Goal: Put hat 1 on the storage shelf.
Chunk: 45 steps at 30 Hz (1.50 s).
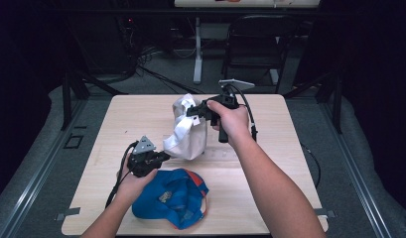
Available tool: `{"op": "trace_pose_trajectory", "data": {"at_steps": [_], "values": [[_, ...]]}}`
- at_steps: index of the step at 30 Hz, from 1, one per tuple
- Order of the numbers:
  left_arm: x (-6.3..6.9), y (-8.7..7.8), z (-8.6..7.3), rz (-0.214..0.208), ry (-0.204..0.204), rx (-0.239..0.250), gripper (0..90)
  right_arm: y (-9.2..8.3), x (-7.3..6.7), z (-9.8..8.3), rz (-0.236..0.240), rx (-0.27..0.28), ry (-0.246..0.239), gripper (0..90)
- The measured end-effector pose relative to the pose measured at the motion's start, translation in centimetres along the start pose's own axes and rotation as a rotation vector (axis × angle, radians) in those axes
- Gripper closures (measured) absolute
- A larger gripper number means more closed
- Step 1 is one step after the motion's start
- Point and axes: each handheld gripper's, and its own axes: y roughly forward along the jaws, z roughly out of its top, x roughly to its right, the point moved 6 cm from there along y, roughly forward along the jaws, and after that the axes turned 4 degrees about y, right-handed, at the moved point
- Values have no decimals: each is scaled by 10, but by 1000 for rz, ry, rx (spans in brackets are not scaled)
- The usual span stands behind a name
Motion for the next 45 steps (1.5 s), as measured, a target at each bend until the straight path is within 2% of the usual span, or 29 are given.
{"op": "trace_pose_trajectory", "data": {"at_steps": [4,5,7,9,10,15,17,19,20,23,26,30,35,38,40,42,45], "values": [[-3,0,-5,-3,-23,1,854,1,5,1,-29,-12,-19,810],[-3,1,-6,0,-23,-10,854,2,5,1,-31,-7,-18,809],[-1,6,-12,3,-20,-63,855,5,7,0,-54,-17,-30,807],[-2,7,-14,1,-44,-40,856,9,8,-2,-87,-21,-39,804],[-2,7,-14,-1,-54,-36,855,11,8,-3,-78,-21,-39,798],[1,7,-14,18,-35,-34,851,10,7,-5,-82,-17,-51,774],[3,6,-13,32,-35,-32,842,6,7,-6,-82,-7,-58,732],[4,5,-12,38,-42,-20,780,-2,7,-7,-96,5,-71,709],[5,3,-11,38,-44,-16,780,-2,7,-7,-96,5,-71,709],[7,-3,-11,46,-40,-11,710,-14,6,-7,-100,39,-101,665],[7,-11,-15,73,-40,-9,656,-30,6,-9,-129,71,-139,645],[6,-20,-22,83,-65,-4,619,-51,12,-15,-166,91,-186,626],[2,-35,-30,88,-89,24,580,-70,24,-24,-176,109,-213,618],[-1,-41,-35,96,-92,16,562,-75,34,-29,-224,111,-249,618],[-3,-45,-38,108,-78,8,561,-77,40,-33,-256,122,-279,619],[-5,-47,-40,119,-83,7,560,-77,45,-37,-256,125,-291,619],[-7,-48,-44,110,-99,-5,558,-76,52,-44,-256,125,-298,616]]}}
